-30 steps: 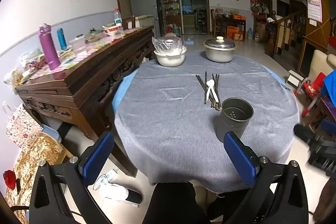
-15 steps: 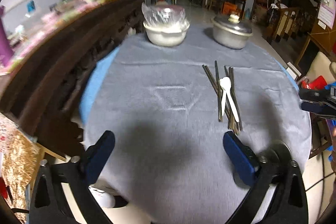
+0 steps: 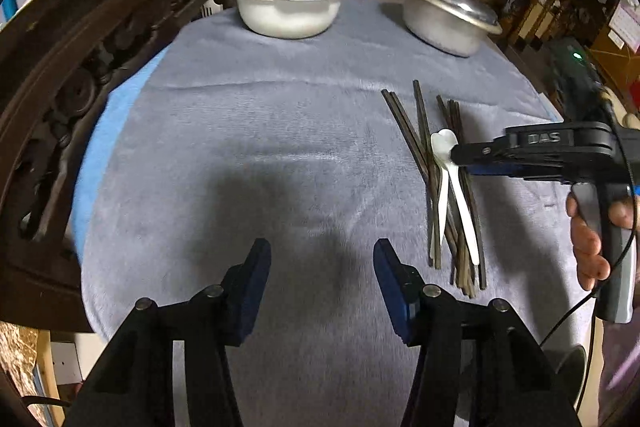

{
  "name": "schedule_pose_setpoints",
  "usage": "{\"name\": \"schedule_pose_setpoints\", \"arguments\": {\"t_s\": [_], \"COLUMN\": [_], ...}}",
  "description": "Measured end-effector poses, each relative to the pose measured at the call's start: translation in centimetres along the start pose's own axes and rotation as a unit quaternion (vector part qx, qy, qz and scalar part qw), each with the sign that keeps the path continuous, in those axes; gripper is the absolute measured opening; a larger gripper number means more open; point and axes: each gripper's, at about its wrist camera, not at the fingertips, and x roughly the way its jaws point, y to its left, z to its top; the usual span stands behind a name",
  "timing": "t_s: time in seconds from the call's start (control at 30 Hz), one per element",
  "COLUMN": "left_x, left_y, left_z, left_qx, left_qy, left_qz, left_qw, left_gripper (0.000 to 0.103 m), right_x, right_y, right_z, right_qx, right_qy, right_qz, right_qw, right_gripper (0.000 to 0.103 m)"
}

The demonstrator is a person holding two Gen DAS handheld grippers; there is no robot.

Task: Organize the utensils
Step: 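Move both grippers forward over the chopsticks and white spoons, then grasp a white spoon with the right gripper while the left gripper grasps the other spoon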

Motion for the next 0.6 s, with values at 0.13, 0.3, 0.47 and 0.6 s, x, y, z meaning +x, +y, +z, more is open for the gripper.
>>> {"name": "schedule_pose_setpoints", "arguments": {"t_s": [0.13, 0.3, 0.47, 0.6], "left_x": [1.2, 1.7, 2.3, 2.6], "left_y": [-0.3, -1.2, -2.0, -3.2], "left_z": [0.9, 1.3, 1.2, 1.3], "left_qx": [0.008, 0.016, 0.027, 0.039], "left_qy": [0.011, 0.010, 0.015, 0.020], "left_qz": [-0.004, -0.009, -0.010, -0.026], "left_qw": [0.9999, 0.9998, 0.9995, 0.9987], "left_gripper": [0.055, 0.055, 0.055, 0.047], "right_x": [0.4, 0.7, 0.1, -1.9], "right_y": [0.7, 1.8, 0.3, -2.7], "right_z": [0.7, 0.7, -0.1, -0.8], "right_qx": [-0.020, -0.062, -0.064, -0.038], "right_qy": [0.008, 0.012, 0.002, -0.009], "right_qz": [-0.021, -0.065, -0.078, -0.064], "right_qw": [1.000, 0.996, 0.995, 0.997], "right_gripper": [0.029, 0.016, 0.008, 0.007]}}
